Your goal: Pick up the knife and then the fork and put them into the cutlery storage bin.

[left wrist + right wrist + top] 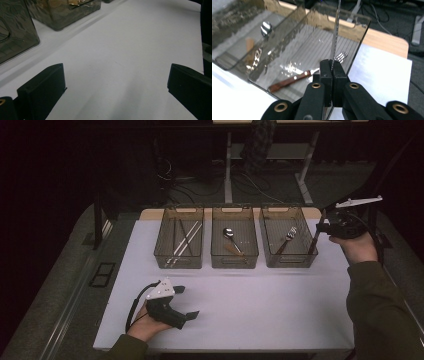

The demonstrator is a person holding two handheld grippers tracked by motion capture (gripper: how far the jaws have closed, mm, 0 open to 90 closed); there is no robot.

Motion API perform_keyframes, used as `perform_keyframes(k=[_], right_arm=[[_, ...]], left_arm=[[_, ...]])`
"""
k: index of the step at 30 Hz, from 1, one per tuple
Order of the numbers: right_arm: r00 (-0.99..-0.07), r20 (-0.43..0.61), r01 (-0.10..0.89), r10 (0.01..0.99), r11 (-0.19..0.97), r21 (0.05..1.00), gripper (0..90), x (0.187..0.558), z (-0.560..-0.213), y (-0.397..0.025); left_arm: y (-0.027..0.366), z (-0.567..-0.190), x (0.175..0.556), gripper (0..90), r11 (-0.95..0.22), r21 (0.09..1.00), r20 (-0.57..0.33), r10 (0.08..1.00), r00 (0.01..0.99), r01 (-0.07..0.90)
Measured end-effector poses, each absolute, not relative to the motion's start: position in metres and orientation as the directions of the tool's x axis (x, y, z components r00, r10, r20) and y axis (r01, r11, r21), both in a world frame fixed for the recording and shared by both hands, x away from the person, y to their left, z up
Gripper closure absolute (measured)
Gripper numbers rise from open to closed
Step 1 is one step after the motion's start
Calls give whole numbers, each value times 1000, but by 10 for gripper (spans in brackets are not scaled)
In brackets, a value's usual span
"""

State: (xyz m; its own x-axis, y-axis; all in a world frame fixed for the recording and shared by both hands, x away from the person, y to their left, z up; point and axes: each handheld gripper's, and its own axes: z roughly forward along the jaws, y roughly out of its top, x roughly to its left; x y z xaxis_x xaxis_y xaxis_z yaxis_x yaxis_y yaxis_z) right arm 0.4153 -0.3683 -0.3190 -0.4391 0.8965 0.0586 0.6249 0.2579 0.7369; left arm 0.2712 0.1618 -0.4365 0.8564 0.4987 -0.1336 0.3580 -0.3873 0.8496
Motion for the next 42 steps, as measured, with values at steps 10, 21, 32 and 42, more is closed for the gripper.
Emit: perform_keyframes(k=[10, 21, 32, 42], right_arm=[[-437, 67, 633, 897, 254, 731, 887, 425, -330, -359], [-428, 73, 607, 901, 227, 761, 883, 449, -351, -334], [-428, 87, 631, 900, 228, 741, 865, 468, -372, -317], [-426, 93, 673, 900, 247, 697, 807, 474, -386, -309]], left_arm=[[162, -436, 271, 0, -389, 850, -132, 496, 858, 355], [161, -436, 271, 0, -389, 852, -130, 491, 861, 351], [159, -437, 271, 0, -399, 849, -130, 479, 868, 347], [157, -437, 271, 1, -401, 849, -131, 472, 872, 345]])
